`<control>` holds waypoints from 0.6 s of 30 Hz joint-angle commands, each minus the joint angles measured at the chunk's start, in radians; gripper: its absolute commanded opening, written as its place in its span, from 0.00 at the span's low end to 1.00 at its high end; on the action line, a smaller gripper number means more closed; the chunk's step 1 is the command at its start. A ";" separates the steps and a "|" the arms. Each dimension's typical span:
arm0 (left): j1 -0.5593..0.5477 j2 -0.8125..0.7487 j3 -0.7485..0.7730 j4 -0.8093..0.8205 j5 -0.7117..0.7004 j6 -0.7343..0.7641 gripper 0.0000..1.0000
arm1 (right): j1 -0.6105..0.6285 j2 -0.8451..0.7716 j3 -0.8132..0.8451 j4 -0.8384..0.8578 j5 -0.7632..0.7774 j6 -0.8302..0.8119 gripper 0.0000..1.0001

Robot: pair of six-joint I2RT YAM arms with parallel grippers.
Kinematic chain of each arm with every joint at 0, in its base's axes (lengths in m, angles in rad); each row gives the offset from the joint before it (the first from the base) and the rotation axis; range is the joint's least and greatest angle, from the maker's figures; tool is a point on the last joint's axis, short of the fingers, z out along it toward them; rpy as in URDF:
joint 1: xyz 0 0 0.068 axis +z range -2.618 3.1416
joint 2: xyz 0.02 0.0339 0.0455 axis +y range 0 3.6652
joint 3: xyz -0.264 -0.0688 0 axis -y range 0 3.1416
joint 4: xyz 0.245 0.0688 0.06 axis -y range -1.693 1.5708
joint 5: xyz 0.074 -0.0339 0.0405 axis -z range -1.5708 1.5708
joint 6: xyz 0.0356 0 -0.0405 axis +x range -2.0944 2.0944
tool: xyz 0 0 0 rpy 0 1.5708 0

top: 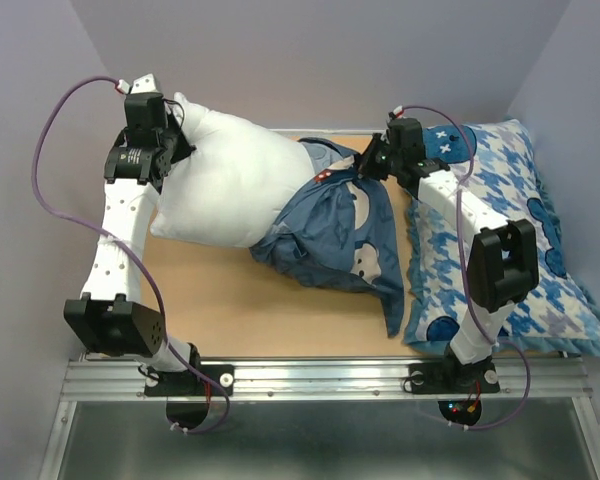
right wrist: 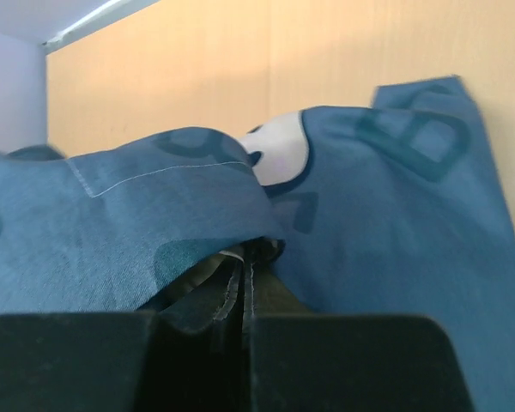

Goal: Remove the pillowcase from the pillow

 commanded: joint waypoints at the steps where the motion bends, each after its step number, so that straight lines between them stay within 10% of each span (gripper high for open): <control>1: 0.071 0.005 0.038 0.130 -0.026 0.002 0.22 | -0.017 -0.023 -0.086 0.113 -0.015 -0.037 0.00; 10: 0.070 0.125 0.128 0.129 0.126 0.014 0.94 | 0.005 0.072 -0.020 0.116 0.006 0.038 0.01; 18: 0.054 -0.015 0.023 0.053 -0.064 -0.194 0.98 | 0.003 0.077 -0.087 0.146 0.044 0.126 0.01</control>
